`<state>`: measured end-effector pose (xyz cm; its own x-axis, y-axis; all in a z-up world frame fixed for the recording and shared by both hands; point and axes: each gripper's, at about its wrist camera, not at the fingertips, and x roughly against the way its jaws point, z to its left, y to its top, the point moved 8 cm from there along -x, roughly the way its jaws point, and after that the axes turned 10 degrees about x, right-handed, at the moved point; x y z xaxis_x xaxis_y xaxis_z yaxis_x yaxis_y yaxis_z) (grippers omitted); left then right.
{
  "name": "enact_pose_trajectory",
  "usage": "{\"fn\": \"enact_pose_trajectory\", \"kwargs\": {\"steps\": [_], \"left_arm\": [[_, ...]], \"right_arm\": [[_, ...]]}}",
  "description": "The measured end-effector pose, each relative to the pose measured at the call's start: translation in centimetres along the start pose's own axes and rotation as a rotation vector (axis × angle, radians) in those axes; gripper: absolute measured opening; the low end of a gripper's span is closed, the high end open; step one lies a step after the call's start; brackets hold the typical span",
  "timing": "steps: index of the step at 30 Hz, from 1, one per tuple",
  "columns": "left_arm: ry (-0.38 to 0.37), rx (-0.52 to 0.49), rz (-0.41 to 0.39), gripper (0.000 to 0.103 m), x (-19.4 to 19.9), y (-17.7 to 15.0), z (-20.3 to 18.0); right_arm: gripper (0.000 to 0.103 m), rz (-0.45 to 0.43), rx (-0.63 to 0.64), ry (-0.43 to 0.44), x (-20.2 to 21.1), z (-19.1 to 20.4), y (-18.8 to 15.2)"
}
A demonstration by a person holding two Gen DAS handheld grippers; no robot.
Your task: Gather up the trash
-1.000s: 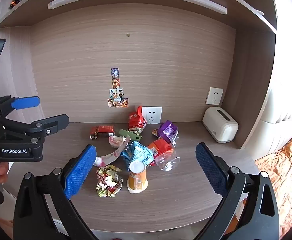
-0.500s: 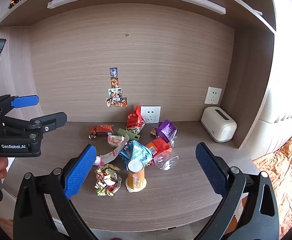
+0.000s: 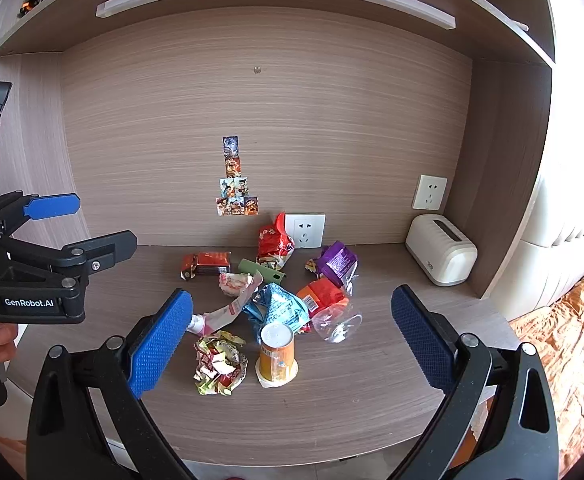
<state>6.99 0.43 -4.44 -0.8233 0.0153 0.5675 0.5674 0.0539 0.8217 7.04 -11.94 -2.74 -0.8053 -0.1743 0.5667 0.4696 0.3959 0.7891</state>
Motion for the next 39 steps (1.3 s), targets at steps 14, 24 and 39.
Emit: {"fn": "enact_pose_trajectory", "kwargs": {"steps": [14,24,39], "left_arm": [[-0.006,-0.003,0.009,0.098,-0.1,-0.3,-0.1],[-0.015,0.003,0.010,0.098,-0.2,-0.3,-0.1],[-0.002,-0.002,0.010,0.098,-0.6,0.0,-0.1]], "right_arm": [[0.099,0.012,-0.007,0.007,-0.4,-0.2,0.1],[0.099,0.012,-0.013,0.010,-0.7,-0.3,0.2],[0.099,0.009,-0.013,0.020,-1.2,-0.2,0.4]]}}
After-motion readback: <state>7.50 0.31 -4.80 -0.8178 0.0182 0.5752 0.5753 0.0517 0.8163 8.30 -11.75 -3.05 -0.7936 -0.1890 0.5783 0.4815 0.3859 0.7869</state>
